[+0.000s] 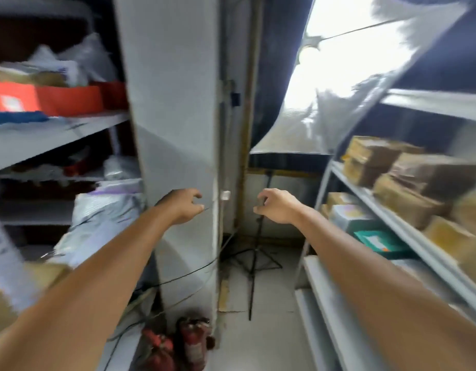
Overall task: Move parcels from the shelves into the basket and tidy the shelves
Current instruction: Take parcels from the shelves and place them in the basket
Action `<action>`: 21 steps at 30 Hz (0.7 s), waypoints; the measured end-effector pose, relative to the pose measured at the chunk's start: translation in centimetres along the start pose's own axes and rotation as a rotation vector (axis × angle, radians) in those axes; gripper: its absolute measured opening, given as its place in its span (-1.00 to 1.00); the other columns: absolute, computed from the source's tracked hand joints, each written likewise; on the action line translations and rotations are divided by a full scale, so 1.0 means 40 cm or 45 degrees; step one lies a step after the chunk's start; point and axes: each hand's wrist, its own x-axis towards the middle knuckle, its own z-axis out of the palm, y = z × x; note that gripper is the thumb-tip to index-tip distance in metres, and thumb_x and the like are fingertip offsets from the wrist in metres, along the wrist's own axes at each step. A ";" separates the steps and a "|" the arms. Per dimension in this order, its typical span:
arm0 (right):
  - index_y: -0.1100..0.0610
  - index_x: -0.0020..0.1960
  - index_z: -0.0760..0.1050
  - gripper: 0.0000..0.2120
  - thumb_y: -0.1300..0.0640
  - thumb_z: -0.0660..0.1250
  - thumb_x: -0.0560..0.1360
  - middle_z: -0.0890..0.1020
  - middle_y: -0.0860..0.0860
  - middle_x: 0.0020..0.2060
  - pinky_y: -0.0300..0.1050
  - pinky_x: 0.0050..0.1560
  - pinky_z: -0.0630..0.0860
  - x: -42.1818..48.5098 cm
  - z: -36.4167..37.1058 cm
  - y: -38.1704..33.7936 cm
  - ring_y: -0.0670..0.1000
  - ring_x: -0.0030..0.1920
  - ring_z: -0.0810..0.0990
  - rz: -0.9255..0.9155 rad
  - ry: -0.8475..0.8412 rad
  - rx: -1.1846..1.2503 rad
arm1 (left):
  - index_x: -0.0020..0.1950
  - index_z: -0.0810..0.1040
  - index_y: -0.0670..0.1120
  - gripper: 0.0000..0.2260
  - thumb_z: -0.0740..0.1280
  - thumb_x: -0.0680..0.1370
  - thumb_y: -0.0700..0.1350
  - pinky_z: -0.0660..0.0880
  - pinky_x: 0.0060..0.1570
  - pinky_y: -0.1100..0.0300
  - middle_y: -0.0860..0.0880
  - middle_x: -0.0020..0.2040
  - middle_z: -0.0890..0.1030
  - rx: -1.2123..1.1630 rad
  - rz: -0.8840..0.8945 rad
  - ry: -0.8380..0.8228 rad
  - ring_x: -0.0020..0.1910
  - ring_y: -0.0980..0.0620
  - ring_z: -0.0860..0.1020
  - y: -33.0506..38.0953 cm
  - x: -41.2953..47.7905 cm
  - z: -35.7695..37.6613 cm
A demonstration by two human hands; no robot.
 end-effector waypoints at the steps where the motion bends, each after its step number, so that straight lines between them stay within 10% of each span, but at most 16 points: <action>1: 0.06 0.34 0.48 -0.56 -0.12 0.33 0.54 0.59 0.06 0.24 -0.03 0.22 0.48 -0.018 -0.023 0.033 0.13 0.23 0.54 0.076 0.036 0.007 | 0.40 0.44 0.04 -0.59 0.32 0.57 0.09 0.46 0.21 0.09 -0.05 0.25 0.59 0.000 0.066 -0.031 0.21 -0.10 0.54 0.037 0.036 0.012; 21: 0.07 0.38 0.44 -0.52 -0.08 0.37 0.53 0.53 0.10 0.32 -0.10 0.23 0.44 -0.740 -0.171 0.437 0.12 0.29 0.51 1.230 0.531 0.063 | 0.33 0.54 -0.04 -0.64 0.36 0.56 0.03 0.46 0.07 0.14 -0.13 0.14 0.65 0.031 1.258 -0.372 0.13 -0.13 0.59 0.777 -0.062 0.357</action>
